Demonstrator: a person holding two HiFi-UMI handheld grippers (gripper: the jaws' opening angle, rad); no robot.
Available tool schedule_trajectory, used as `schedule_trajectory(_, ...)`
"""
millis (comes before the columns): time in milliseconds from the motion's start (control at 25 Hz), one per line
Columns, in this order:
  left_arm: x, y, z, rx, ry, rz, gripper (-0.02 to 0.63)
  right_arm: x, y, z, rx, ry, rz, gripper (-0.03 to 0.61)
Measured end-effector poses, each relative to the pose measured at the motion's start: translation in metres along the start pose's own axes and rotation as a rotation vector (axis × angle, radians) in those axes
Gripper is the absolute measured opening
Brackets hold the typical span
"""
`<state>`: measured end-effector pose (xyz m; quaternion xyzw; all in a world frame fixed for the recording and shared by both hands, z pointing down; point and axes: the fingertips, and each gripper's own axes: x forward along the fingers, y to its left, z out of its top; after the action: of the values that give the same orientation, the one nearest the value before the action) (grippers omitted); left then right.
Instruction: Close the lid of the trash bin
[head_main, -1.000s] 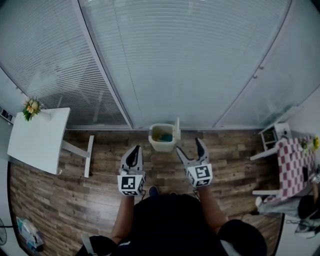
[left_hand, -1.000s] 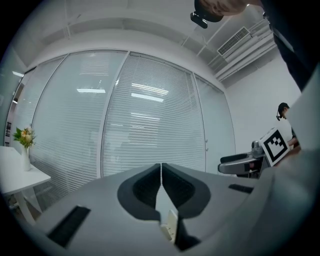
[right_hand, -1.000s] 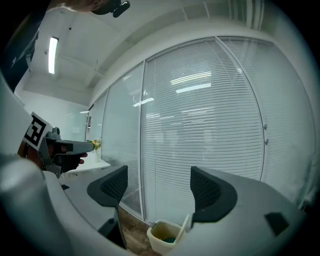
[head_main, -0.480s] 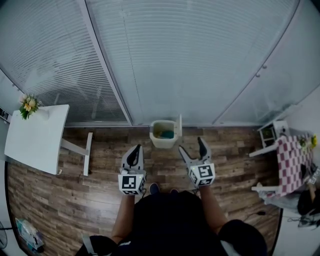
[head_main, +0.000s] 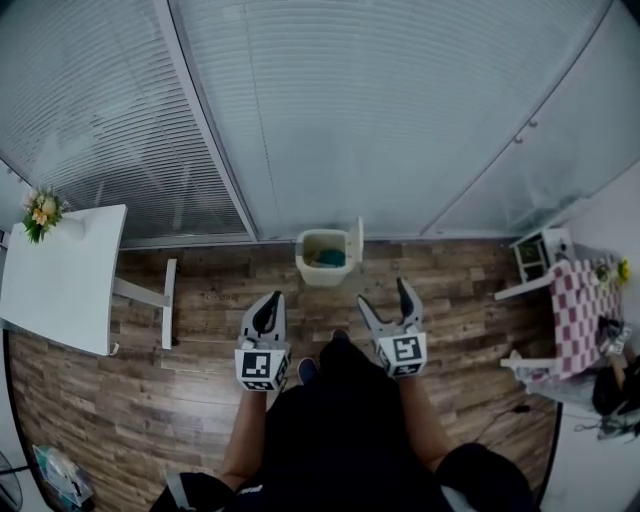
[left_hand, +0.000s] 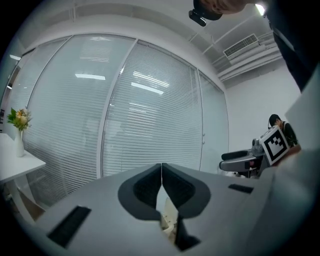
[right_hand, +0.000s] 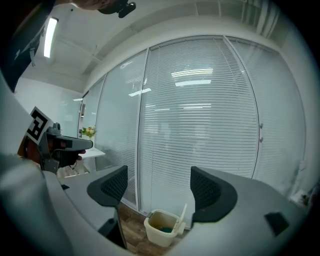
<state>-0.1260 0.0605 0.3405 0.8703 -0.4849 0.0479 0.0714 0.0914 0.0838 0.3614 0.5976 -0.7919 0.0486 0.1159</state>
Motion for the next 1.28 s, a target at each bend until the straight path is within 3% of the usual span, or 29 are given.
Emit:
schedule_trajectory(280, 0.020, 0.005, -0.008, 0.027, 0.030, -0.032, 0.008, 0.030, -0.030, -0.021, 0.081, 0.034, -0.051, 0.357)
schedule_trajectory(480, 0.037, 0.011, -0.002, 0.029, 0.049, -0.041, 0.008, 0.058, -0.032, -0.028, 0.104, 0.082, -0.040, 0.357)
schedule_trajectory(840, 0.069, 0.009, -0.024, -0.046, 0.096, -0.064, 0.008, 0.089, -0.045, -0.077, 0.166, 0.205, -0.020, 0.357)
schedule_trajectory(1040, 0.089, 0.025, -0.038, -0.044, 0.162, -0.010, 0.008, 0.108, -0.062, -0.108, 0.190, 0.245, -0.029, 0.356)
schedule_trajectory(1280, 0.123, 0.033, -0.063, -0.083, 0.158, -0.059, 0.008, 0.152, -0.092, -0.144, 0.233, 0.278, -0.057, 0.356)
